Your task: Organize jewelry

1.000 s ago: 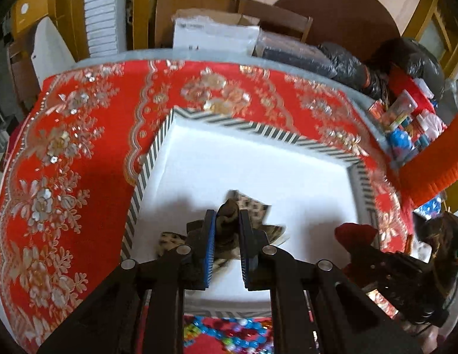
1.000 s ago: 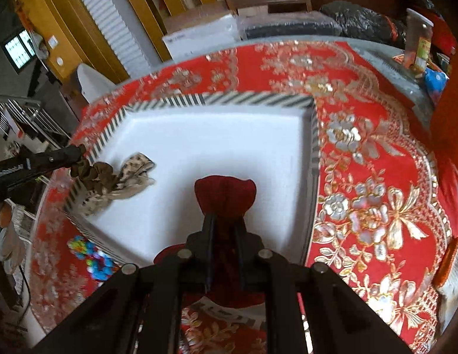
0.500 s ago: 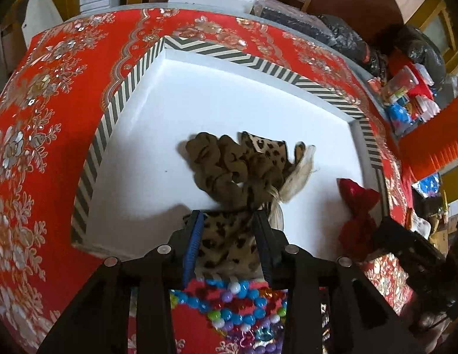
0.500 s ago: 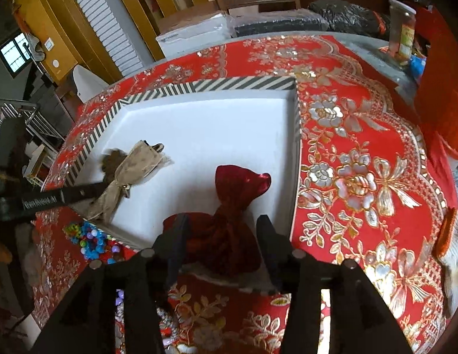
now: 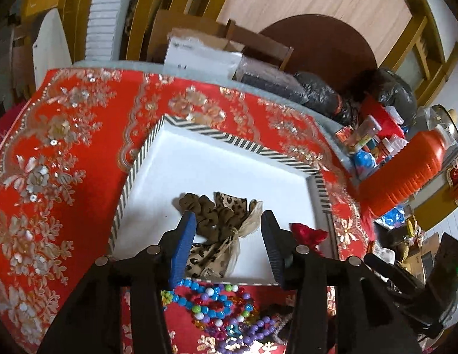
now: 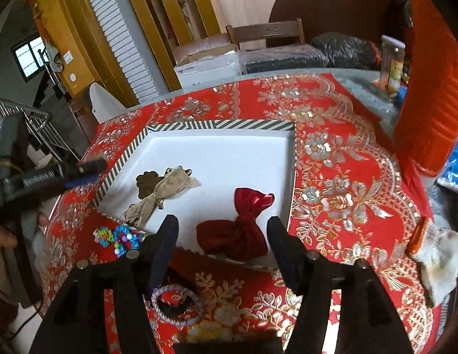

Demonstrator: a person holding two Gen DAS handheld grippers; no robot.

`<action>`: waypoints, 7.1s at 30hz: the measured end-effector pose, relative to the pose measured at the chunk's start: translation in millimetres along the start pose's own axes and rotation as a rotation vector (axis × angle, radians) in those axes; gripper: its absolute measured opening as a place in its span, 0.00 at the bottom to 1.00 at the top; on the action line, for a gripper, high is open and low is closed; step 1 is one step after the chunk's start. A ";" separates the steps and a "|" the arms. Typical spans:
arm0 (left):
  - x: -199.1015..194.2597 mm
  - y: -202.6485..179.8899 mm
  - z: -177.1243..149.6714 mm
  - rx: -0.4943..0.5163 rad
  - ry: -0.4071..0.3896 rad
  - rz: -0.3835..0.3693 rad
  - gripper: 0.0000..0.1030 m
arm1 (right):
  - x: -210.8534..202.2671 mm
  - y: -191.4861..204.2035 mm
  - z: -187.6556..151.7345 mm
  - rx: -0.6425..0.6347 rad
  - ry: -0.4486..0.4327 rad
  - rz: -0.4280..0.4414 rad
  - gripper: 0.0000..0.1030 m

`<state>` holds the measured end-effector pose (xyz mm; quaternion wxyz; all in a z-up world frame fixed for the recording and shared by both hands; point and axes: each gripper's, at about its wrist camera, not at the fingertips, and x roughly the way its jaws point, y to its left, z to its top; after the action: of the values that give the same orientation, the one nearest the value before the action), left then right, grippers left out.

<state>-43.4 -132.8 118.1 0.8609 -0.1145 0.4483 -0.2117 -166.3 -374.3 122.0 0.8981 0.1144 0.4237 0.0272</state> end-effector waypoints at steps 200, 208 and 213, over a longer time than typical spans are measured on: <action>66.5 50.5 -39.4 0.026 0.232 0.133 0.14 | 124.8 4.4 20.7 -0.091 0.262 0.031 0.38; 55.4 47.4 -55.8 0.038 0.245 0.149 0.14 | 114.3 13.3 -3.1 -0.107 0.290 0.045 0.38; 42.7 48.7 -62.3 -0.006 0.233 0.112 0.18 | 101.1 14.8 -14.8 -0.094 0.302 0.055 0.39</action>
<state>-60.0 -110.1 32.7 0.8131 -0.0668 0.5516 -0.1738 -112.2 -342.5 40.0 0.8276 0.0783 0.5487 0.0885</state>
